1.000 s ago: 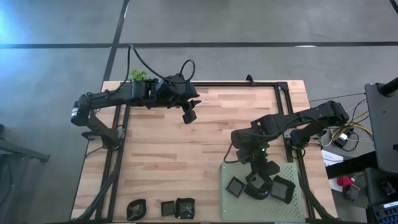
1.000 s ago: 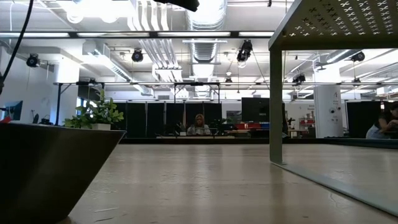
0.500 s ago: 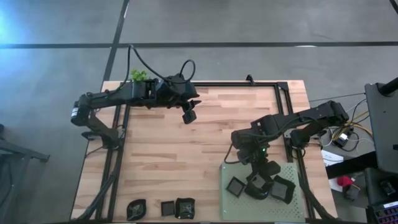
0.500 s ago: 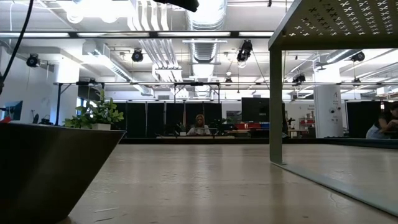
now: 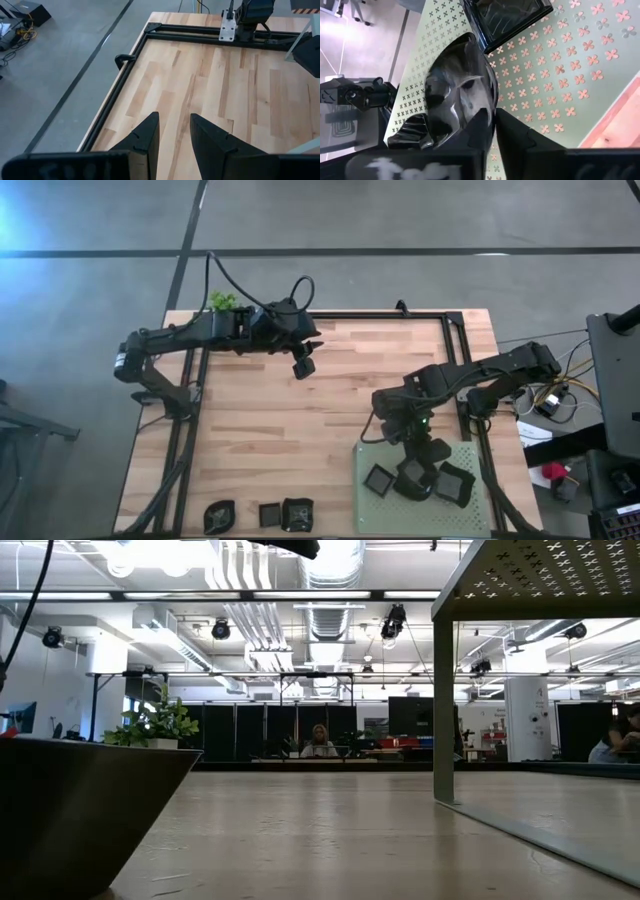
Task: Pick & Place Mini shaped plates
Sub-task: Stack the leaf-shaped plate on the stacked leaf-shaped plates on the shelf, then stack the distorted square plate on the distorted square plates on the shelf
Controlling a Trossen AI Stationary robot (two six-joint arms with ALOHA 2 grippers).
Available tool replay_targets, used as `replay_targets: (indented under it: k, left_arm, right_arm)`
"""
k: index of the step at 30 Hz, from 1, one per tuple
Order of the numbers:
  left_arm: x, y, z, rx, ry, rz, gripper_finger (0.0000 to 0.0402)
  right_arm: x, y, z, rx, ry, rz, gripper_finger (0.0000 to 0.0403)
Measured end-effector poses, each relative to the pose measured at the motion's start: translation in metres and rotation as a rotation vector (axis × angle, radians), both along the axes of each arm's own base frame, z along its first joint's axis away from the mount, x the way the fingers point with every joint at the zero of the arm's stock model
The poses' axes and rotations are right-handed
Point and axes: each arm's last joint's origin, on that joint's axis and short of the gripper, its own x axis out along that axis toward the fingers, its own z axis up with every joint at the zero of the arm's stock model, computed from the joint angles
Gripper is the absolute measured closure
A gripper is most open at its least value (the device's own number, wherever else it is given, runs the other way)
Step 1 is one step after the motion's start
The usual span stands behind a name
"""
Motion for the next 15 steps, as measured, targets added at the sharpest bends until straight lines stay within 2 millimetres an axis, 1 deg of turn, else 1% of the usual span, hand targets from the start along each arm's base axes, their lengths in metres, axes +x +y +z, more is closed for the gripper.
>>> replay_targets:
  k: [5, 8, 12, 15]
  left_arm:
    - [0.0000, 0.0000, 0.0000, 0.000, 0.000, 0.000, 0.0298]
    - [0.0001, 0.0000, 0.0000, 0.000, 0.000, 0.000, 0.0298]
    - [0.0000, -0.0001, 0.0000, 0.000, 0.000, -0.001, 0.0298]
    - [0.0000, -0.0001, 0.0000, 0.002, 0.001, -0.002, 0.0298]
  right_arm:
    - [0.0003, 0.0003, 0.0003, 0.010, -0.004, 0.005, 0.0333]
    - [0.0000, 0.0010, 0.0009, 0.041, 0.010, 0.004, 0.0318]
    - [-0.0003, 0.0019, 0.0020, 0.086, 0.015, 0.017, 0.0313]
    - [-0.0004, 0.0017, 0.0022, 0.087, 0.026, 0.003, 0.0318]
